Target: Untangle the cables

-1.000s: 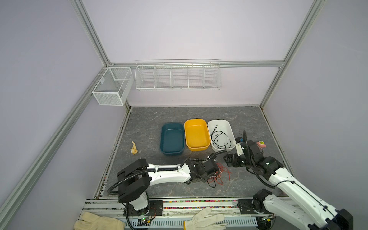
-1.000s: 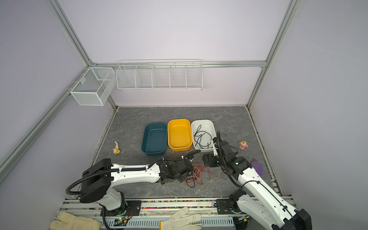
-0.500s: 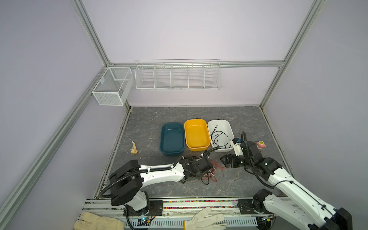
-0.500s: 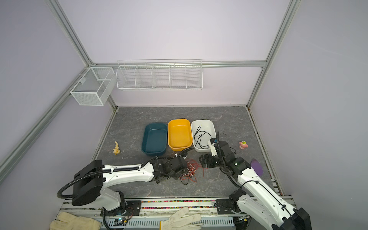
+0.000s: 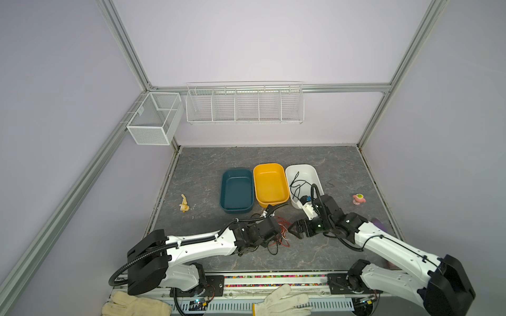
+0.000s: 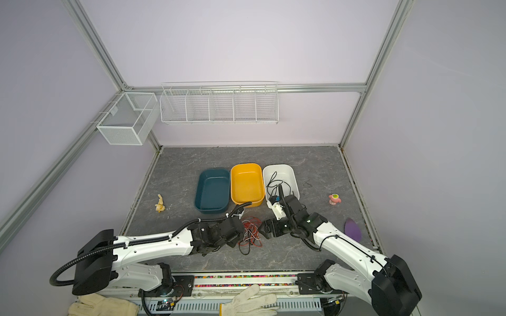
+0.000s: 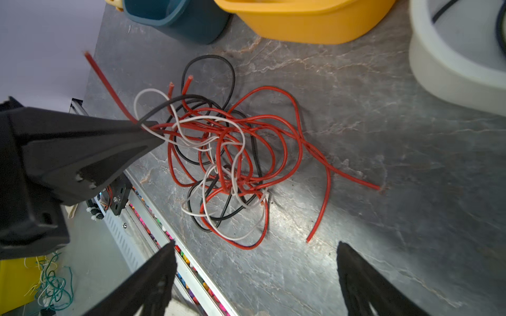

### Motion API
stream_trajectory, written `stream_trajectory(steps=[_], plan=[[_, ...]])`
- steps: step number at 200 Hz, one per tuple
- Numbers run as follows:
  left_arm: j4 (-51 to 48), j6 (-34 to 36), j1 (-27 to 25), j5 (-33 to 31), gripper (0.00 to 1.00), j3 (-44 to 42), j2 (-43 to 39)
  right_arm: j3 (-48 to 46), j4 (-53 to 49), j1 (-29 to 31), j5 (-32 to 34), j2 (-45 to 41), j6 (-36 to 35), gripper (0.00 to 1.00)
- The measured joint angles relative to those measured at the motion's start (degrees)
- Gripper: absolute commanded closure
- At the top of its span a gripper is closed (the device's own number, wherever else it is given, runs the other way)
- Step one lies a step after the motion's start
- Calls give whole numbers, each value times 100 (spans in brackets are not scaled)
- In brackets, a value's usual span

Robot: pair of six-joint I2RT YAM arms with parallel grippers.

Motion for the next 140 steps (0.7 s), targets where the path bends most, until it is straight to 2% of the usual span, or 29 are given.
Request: stream_trajectory(steps=[5,26,54,88,140], plan=[[22,-35,0,11,100,-37,-83,4,7,15,4,55,-4,1],[267,-142,0,81,97,-229,-407,48,28,46,15,249,-96,19],[560,-286,0,131,94,-481,-597,210,94,153,17,522,-144,34],[671,-437,0,199,93,-614,-610,400,236,487,17,739,-188,39],[887,-579,0,254,93,-863,-881,682,367,844,170,1228,-240,58]])
